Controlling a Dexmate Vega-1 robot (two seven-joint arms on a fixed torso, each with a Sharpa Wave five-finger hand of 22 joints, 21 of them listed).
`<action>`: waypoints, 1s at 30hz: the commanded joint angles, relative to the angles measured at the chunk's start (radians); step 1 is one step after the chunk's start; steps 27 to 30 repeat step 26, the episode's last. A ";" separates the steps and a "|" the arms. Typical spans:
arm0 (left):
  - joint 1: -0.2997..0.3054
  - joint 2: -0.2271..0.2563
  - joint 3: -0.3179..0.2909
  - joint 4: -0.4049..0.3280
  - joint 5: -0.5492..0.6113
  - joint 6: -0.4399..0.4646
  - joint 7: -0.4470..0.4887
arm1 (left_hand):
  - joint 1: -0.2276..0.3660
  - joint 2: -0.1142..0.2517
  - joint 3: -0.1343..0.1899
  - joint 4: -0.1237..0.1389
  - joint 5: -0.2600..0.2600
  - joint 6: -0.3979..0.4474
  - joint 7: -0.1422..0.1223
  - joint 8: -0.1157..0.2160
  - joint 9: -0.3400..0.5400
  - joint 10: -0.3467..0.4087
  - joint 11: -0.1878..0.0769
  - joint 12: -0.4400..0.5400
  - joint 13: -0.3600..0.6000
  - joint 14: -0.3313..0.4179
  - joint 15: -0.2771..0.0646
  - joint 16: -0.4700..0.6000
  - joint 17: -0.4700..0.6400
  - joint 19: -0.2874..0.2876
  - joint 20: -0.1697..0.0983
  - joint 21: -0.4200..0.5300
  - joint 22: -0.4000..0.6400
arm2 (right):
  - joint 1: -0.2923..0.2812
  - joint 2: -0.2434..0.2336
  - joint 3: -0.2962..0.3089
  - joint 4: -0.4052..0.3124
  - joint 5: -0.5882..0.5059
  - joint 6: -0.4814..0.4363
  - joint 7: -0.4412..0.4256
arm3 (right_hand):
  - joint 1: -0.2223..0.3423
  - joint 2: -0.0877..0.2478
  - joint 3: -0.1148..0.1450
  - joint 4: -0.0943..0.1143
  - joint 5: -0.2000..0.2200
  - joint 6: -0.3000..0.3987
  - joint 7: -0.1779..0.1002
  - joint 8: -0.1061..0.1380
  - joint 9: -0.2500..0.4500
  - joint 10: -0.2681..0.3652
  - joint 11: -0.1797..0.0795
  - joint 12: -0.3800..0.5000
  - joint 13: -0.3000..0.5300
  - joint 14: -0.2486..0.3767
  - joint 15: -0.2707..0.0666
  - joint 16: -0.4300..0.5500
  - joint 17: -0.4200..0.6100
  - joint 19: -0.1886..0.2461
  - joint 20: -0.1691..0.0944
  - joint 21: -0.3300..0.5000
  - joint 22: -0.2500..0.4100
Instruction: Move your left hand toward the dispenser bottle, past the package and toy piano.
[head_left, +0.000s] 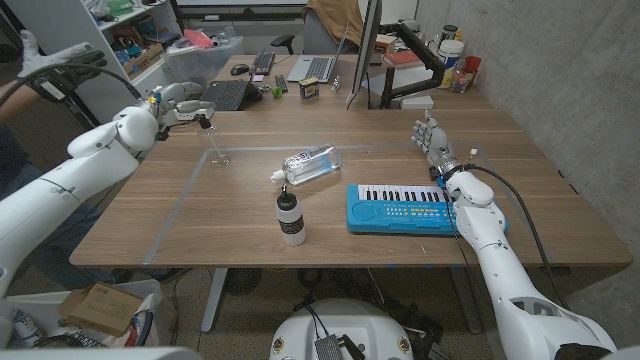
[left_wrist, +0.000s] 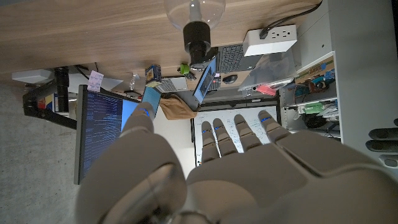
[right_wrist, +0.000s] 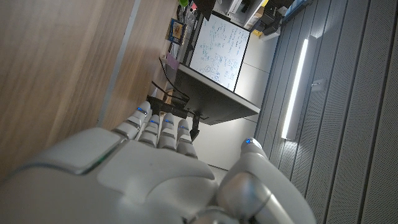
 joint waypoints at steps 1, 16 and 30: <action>-0.031 -0.014 0.031 0.030 0.007 -0.014 -0.006 | 0.013 -0.001 -0.003 0.002 0.002 0.010 0.003 0.005 0.003 -0.004 -0.008 -0.002 0.003 0.001 -0.001 0.000 0.006 0.000 0.001 -0.002 0.003 | -0.004 0.001 -0.002 -0.009 -0.002 0.006 -0.004 | -0.001 0.006 -0.005 -0.002 -0.001 0.001 -0.005 0.005 0.004 0.009 0.001 0.005 0.004 0.007 0.002 0.000 0.003 0.008 -0.002 -0.003 0.006; -0.036 -0.020 0.046 0.032 0.015 -0.012 -0.005 | 0.016 -0.001 -0.005 0.001 0.003 0.012 0.004 0.004 0.003 -0.006 -0.012 -0.005 0.003 0.000 -0.001 -0.001 0.006 0.000 0.001 -0.001 0.003 | -0.003 -0.007 -0.001 -0.019 0.002 0.003 0.001 | -0.001 0.007 -0.006 -0.003 -0.001 0.002 -0.005 0.005 0.004 0.012 0.003 0.006 0.004 0.010 0.002 0.000 0.003 0.011 -0.001 -0.008 0.006; -0.045 -0.030 0.056 0.040 0.019 -0.009 -0.003 | 0.018 0.000 -0.007 0.002 0.003 0.013 0.002 0.004 0.003 -0.002 -0.008 -0.005 0.003 0.001 0.000 0.000 0.006 0.001 0.001 0.000 0.003 | 0.009 -0.009 -0.004 -0.007 0.000 0.006 0.005 | -0.001 0.007 -0.007 -0.004 -0.001 0.002 -0.005 0.005 0.004 0.012 0.003 0.006 0.004 0.010 0.003 0.000 0.003 0.013 -0.001 -0.011 0.006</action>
